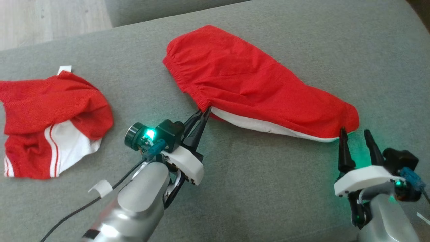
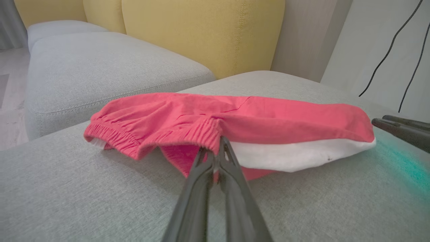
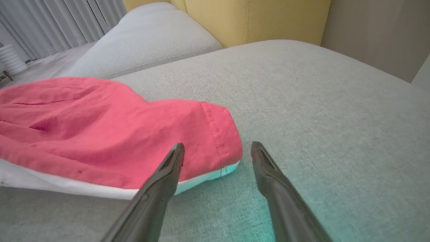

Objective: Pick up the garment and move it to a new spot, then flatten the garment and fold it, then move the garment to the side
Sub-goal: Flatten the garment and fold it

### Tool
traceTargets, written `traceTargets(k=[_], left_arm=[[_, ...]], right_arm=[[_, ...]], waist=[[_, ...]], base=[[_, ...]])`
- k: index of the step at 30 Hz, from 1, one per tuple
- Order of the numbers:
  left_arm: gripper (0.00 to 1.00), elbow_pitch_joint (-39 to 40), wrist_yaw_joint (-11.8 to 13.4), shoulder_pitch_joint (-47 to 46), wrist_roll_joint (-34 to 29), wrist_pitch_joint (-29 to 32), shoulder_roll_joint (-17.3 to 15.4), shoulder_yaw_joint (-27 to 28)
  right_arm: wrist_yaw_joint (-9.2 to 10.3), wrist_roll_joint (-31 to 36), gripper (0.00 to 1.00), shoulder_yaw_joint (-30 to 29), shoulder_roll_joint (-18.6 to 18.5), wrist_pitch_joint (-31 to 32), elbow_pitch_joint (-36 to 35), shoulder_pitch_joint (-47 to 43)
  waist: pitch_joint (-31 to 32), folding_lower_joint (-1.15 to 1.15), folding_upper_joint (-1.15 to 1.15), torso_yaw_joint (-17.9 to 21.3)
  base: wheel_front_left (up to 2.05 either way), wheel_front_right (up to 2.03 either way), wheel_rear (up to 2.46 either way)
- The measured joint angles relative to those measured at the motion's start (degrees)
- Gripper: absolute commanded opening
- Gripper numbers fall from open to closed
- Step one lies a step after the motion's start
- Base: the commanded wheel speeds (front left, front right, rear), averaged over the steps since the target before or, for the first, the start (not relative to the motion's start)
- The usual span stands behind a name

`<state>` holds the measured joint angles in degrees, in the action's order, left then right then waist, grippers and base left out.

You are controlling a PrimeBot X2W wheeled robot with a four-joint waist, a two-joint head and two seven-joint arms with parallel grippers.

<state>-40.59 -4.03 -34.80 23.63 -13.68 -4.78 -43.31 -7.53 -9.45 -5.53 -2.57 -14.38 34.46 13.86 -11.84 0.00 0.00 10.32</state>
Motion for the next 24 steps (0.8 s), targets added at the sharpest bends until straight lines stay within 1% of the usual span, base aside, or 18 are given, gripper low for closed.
traceTargets(k=[8,15,18,24], left_arm=[[0.0,0.8,0.25,0.35,0.01,0.0,0.05,-0.91],[0.0,1.13,0.49,0.79,0.07,0.0,0.09,-1.23],[0.0,1.2,0.49,0.79,0.13,0.0,0.1,-1.36],[0.0,1.18,0.49,0.79,0.58,0.0,0.1,-1.77]], right_arm=[[0.0,3.93,1.0,-3.1,0.0,0.0,6.7,2.13],[0.0,5.95,1.0,-3.76,0.0,0.0,9.58,4.4],[0.0,7.72,1.0,-4.48,-0.01,0.0,11.87,5.16],[0.0,9.02,1.0,-4.41,-0.05,-0.1,15.46,6.8]], waist=[[-0.17,0.0,0.0,-1.32],[-0.42,0.0,0.0,-1.46],[-0.35,0.0,0.0,-1.54],[0.06,0.0,0.0,-1.71]], base=[[0.0,0.0,0.0],[0.0,0.0,0.0],[0.0,0.0,0.0],[0.0,0.0,0.0]])
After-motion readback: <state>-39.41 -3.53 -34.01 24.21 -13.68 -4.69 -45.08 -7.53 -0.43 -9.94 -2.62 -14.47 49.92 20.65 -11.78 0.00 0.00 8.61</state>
